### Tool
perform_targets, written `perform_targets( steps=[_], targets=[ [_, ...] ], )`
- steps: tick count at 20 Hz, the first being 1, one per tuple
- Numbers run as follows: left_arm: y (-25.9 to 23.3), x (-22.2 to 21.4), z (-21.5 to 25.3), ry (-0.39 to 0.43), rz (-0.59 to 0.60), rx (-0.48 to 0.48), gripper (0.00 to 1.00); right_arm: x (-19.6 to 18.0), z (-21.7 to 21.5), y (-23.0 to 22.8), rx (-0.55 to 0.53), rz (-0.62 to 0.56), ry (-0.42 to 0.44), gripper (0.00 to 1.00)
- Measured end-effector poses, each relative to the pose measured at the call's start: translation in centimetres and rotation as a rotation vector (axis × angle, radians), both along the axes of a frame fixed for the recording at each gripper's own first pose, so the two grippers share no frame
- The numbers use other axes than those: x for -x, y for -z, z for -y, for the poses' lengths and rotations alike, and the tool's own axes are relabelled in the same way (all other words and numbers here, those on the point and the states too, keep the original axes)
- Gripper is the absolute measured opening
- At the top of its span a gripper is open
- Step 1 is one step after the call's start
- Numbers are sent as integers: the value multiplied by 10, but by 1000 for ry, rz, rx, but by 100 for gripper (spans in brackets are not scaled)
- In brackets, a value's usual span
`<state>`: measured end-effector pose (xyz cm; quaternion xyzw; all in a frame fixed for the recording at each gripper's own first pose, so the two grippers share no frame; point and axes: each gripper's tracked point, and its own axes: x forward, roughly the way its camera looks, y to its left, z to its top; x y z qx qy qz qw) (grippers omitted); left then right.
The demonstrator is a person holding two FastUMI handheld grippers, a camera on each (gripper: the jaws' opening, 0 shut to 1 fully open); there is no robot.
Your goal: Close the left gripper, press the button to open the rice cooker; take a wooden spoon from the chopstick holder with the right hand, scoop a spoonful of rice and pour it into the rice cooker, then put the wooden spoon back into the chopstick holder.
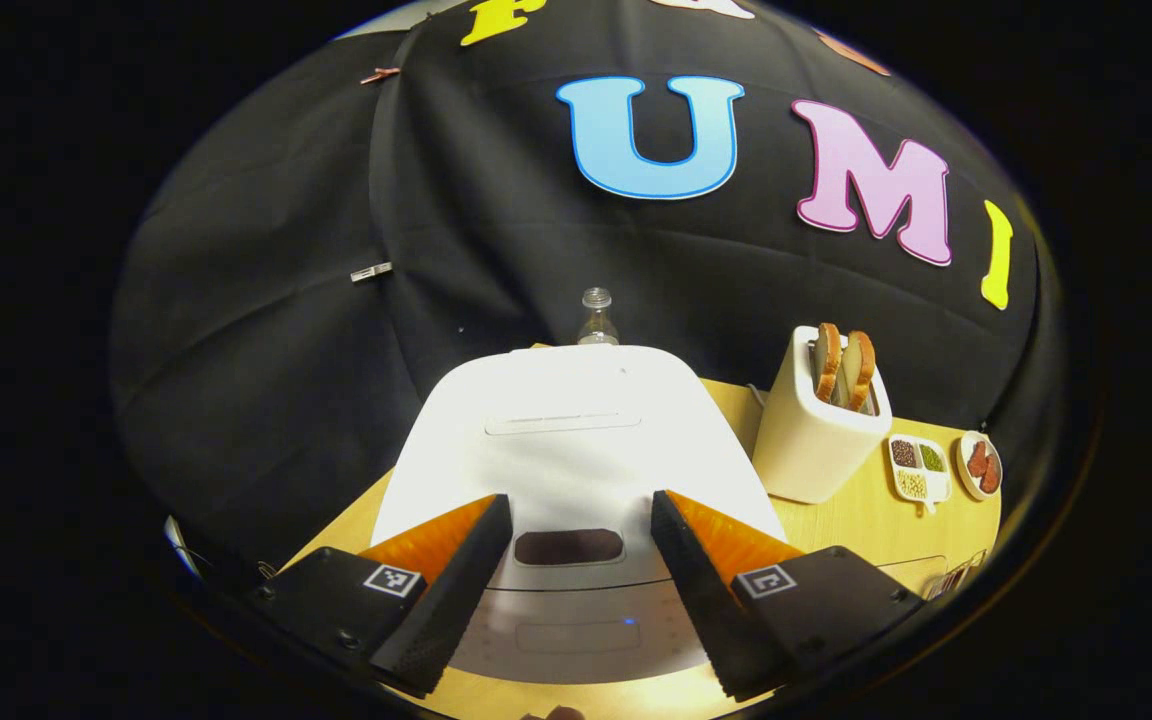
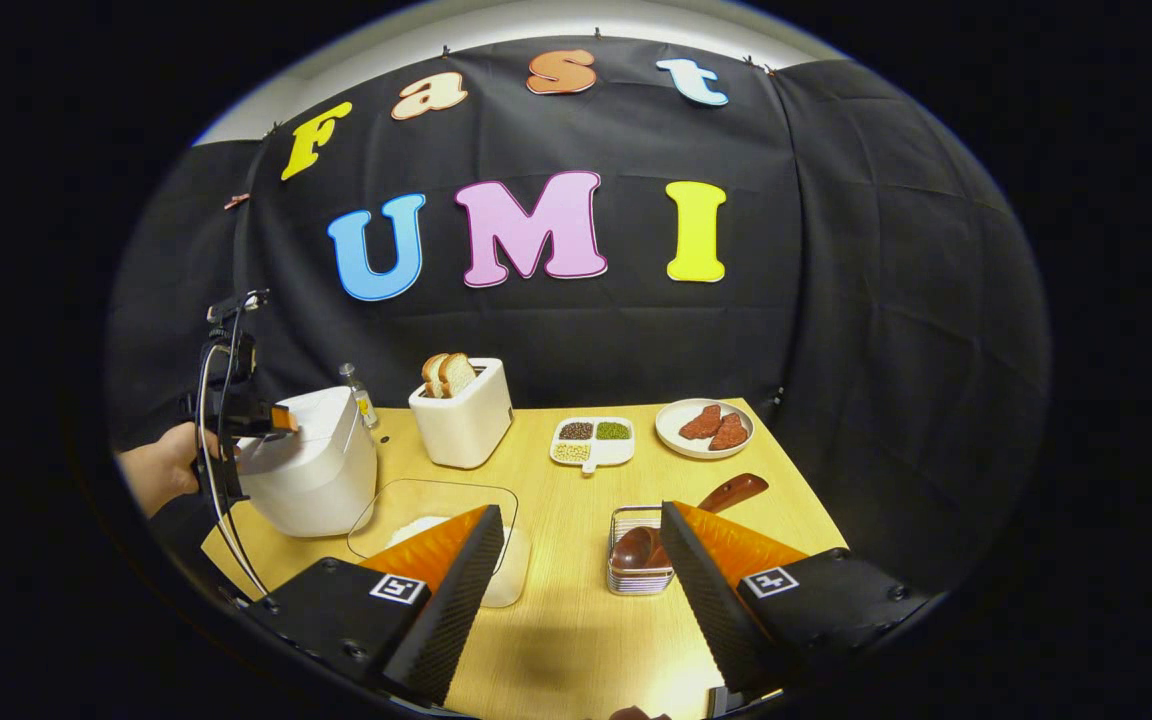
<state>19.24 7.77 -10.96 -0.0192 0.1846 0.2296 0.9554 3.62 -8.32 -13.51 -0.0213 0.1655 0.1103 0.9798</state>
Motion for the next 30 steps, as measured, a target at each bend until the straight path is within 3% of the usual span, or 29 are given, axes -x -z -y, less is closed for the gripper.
perform_targets(
  steps=[6, 11, 16, 24, 27, 30],
  targets=[
    [-3, 2, 5, 53, -7, -1, 100, 3, -11, -5, 3, 20, 0, 99],
    [-66, 30, 22, 106, 155, -66, 96, -1, -20, -31, 18, 85, 13, 99],
    [-115, 87, 74, 278, 294, -105, 96, 3, -28, -81, 31, 187, 42, 99],
    [-103, 182, 161, 479, 271, -9, 95, 53, -20, -136, -23, 284, 83, 98],
    [-104, 212, 183, 484, 276, -29, 95, 63, -6, -153, -99, 322, 106, 98],
    [-109, 230, 207, 469, 307, -3, 95, 72, 14, -148, -106, 317, 106, 98]
  ],
)
